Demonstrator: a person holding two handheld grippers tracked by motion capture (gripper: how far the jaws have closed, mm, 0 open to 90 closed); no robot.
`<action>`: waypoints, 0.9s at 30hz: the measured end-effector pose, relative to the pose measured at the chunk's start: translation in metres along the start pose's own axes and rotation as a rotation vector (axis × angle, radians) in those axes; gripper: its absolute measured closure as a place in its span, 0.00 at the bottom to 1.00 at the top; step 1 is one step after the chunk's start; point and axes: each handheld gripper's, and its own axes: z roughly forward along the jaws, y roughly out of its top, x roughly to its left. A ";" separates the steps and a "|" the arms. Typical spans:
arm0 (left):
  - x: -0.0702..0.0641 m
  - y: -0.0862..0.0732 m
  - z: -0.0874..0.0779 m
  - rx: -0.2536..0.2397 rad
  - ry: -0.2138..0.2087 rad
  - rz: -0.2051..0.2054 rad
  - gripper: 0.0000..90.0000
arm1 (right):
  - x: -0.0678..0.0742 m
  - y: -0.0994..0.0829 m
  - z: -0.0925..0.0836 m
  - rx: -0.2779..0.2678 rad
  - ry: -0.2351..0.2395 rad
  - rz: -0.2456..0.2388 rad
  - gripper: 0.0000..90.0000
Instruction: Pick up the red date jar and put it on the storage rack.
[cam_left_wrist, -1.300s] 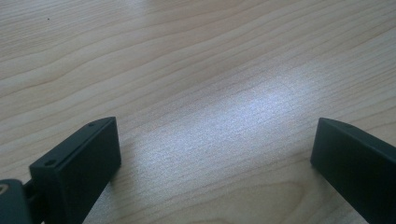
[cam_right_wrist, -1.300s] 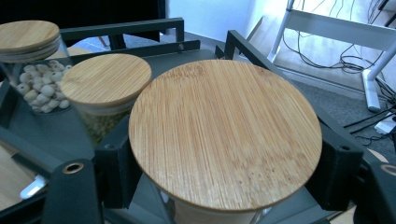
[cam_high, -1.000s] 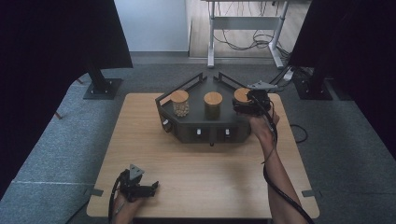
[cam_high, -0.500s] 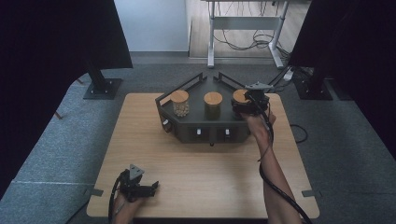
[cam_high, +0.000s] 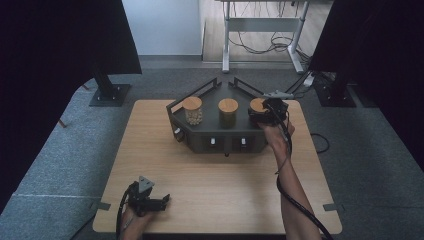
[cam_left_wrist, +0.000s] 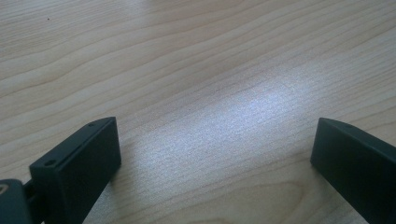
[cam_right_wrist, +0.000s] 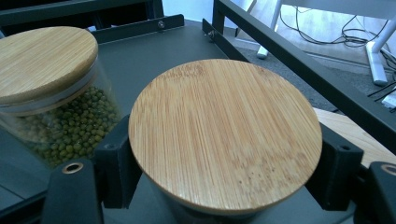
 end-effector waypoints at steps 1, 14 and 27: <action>0.000 0.000 0.000 0.000 0.000 0.000 0.02 | 0.000 0.000 0.000 -0.001 -0.001 -0.001 0.27; 0.000 0.000 0.000 0.000 -0.001 -0.001 0.02 | -0.003 -0.002 -0.001 -0.018 0.022 -0.026 0.09; 0.000 0.000 0.000 0.000 0.000 0.000 0.02 | -0.003 -0.003 -0.032 -0.089 0.011 -0.059 0.08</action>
